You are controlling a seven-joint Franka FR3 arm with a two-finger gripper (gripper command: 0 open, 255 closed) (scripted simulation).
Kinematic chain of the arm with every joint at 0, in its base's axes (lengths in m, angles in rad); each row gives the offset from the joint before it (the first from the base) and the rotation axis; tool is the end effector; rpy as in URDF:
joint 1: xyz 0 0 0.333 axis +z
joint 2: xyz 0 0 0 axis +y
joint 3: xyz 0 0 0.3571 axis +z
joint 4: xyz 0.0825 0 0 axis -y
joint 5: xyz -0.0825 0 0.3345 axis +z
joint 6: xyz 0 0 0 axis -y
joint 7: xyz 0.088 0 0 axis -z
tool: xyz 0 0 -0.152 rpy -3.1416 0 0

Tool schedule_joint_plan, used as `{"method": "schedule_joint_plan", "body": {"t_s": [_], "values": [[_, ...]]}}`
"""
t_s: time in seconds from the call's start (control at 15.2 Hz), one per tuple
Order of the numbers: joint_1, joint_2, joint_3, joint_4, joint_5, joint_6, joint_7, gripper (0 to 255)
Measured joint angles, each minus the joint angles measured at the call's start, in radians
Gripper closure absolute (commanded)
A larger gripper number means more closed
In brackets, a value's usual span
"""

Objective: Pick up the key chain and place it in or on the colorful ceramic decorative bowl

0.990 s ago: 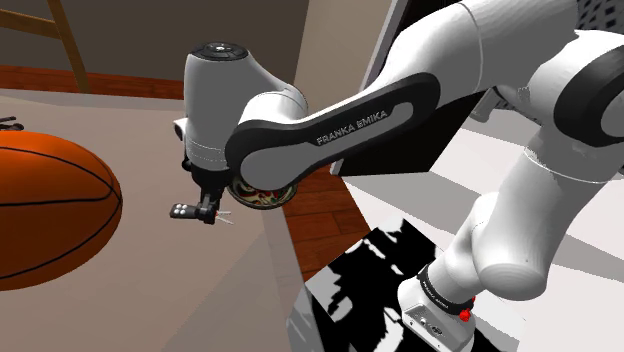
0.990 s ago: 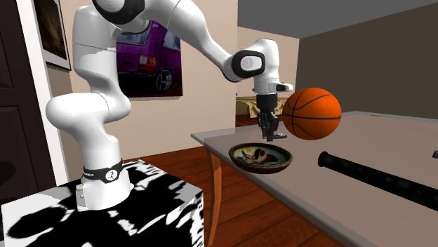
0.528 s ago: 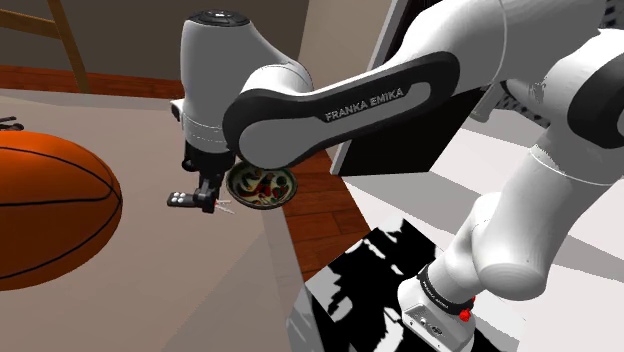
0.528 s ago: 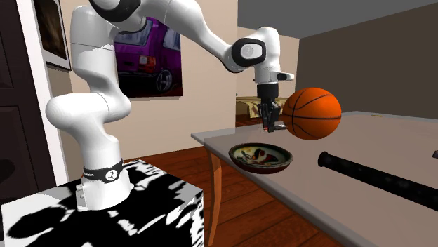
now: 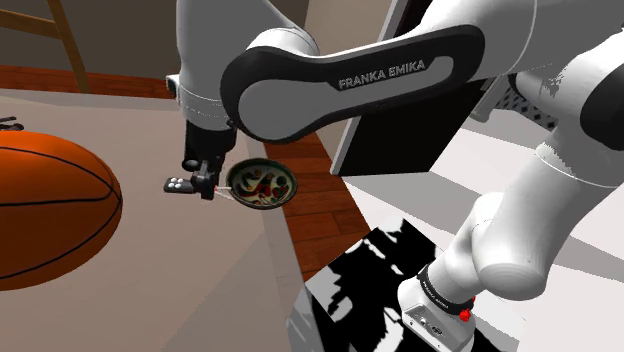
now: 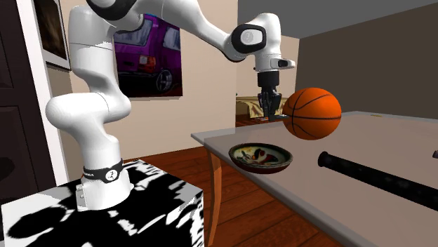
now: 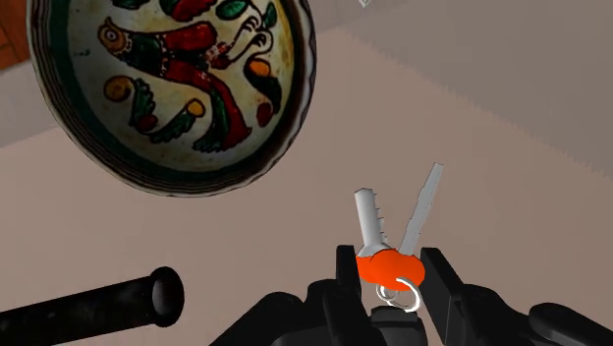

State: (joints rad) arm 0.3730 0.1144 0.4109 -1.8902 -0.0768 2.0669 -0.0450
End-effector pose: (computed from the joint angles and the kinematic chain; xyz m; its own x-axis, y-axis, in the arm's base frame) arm 0.4048 0.3829 0.4714 0.6508 0.7559 0.0708 0.7563 -0.6537 0.0276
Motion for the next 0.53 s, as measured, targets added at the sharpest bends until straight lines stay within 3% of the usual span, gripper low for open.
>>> {"method": "schedule_joint_plan", "body": {"t_s": [0.53], "values": [[-0.091,-0.148,-0.072,-0.150,0.078,0.016,-0.192,255]]}}
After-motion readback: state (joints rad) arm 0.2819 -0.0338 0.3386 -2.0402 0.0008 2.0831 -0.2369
